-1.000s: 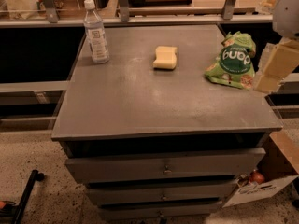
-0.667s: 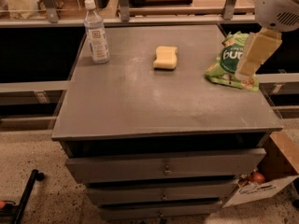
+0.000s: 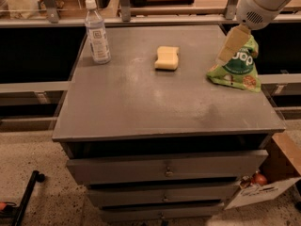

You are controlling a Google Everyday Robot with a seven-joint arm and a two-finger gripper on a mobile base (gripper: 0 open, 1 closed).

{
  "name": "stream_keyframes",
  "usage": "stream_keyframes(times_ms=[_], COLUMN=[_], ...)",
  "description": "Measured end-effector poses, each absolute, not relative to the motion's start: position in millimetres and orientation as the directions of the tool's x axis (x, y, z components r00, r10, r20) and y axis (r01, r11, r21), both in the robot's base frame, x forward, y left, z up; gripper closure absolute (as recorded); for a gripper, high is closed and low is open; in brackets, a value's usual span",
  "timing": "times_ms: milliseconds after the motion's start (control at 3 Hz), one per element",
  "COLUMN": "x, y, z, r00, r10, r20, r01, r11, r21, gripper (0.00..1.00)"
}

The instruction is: Move green rice chip bag near blue plastic bottle

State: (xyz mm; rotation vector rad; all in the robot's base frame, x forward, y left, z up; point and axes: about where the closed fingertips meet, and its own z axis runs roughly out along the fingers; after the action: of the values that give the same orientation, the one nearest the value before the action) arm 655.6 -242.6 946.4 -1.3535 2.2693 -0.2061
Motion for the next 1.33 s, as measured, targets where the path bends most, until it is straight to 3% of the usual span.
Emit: stream_keyframes(times_ms=[667, 1333], x=[690.8, 692.4], y=[-253.1, -247.5], z=[916.0, 916.2], r00=[-0.544, -0.560], r10=[-0.705, -0.716], r20=[-0.455, -0.417], r01=[-0.647, -0.624], r11=[0.698, 0.696], r21=[-0.307, -0.357], gripper=[0.00, 0.00])
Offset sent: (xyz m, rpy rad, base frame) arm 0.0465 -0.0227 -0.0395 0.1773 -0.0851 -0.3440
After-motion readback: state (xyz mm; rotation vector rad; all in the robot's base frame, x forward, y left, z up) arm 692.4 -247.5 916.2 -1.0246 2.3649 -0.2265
